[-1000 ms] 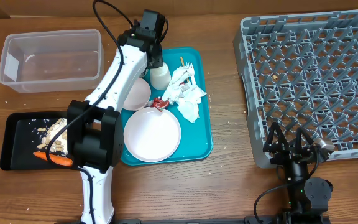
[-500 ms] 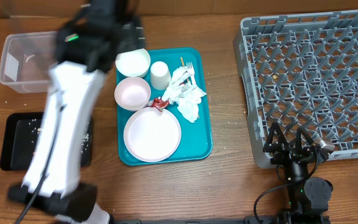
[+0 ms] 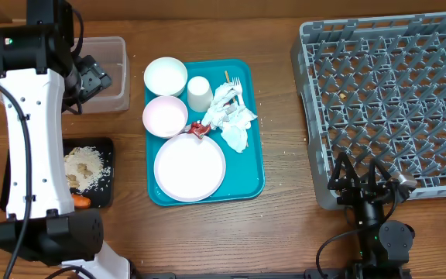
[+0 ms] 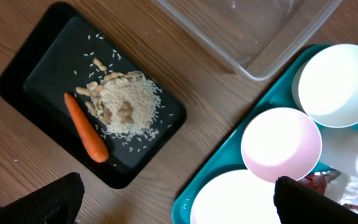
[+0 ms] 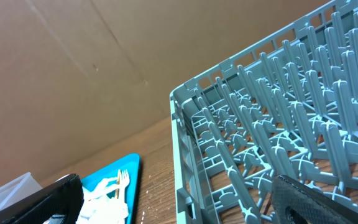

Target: Sort waste into correct bins and load items into the dishwasher rack

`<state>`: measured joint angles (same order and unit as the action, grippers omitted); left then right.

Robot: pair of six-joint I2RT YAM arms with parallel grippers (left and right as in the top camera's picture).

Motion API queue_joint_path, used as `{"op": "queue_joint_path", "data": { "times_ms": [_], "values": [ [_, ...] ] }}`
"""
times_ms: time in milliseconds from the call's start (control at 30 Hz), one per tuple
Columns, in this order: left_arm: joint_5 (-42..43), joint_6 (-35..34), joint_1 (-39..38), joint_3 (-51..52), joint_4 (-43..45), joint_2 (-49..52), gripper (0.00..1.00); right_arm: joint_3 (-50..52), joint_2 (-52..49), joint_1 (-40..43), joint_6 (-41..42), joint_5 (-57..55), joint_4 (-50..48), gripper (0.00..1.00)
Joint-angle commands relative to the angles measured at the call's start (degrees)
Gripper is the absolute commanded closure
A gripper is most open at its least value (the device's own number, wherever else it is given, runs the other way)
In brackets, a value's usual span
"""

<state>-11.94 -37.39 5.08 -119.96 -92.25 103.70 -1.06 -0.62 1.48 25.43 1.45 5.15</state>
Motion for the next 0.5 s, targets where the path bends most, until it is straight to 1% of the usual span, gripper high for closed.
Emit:
{"op": "queue_joint_path", "data": {
  "times_ms": [0, 33, 67, 100, 133, 200, 233, 300, 367, 433, 467],
  "values": [
    [2.1, -1.0, 0.0, 0.0, -0.6, 1.9, 0.0, 0.6, 0.5, 0.2, 2.1, 0.5, -1.7, 0.0],
    [3.0, -1.0, 0.0, 0.0, -0.6, 2.1, 0.0, 0.6, 0.5, 0.2, 5.8, 2.2, -3.5, 0.0],
    [4.3, -1.0, 0.0, 0.0, -0.7, 2.4, 0.0, 0.6, 0.5, 0.2, 13.0, 6.6, -6.1, 0.0],
    [4.9, -1.0, 0.0, 0.0, -0.8, 2.4, 0.0, 0.6, 0.5, 0.2, 18.5, 10.4, -7.5, 0.0],
    [6.6, -0.9, 0.0, 0.0, -1.0, 2.7, 0.0, 0.6, 0.5, 0.2, 26.8, 17.0, -8.6, 0.0],
    [8.2, -1.0, 0.0, 0.0, -0.9, 2.9, 0.0, 0.6, 0.5, 0.2, 36.4, 24.2, -8.5, 0.0],
    [8.8, -1.0, 0.0, 0.0, -0.7, 2.9, 0.0, 0.6, 0.5, 0.2, 39.2, 23.7, -8.5, 0.0],
    [8.8, -1.0, 0.0, 0.0, -0.5, 2.9, 0.0, 0.6, 0.5, 0.2, 39.5, 21.4, -8.3, 0.0],
    [10.6, -0.9, 0.2, 0.0, -0.8, 2.9, 0.0, 0.6, 0.5, 0.2, 38.9, 14.8, -6.0, 0.0],
    [15.3, 0.3, 0.2, 0.0, -2.7, 2.9, 0.0, 0.6, 0.5, 0.2, 38.9, 5.9, -1.4, 0.0],
    [18.8, 2.5, 0.0, 0.0, -2.9, 2.9, 0.0, 0.5, 0.3, 0.2, 37.9, 1.5, -0.5, 0.0]
  ]
}}
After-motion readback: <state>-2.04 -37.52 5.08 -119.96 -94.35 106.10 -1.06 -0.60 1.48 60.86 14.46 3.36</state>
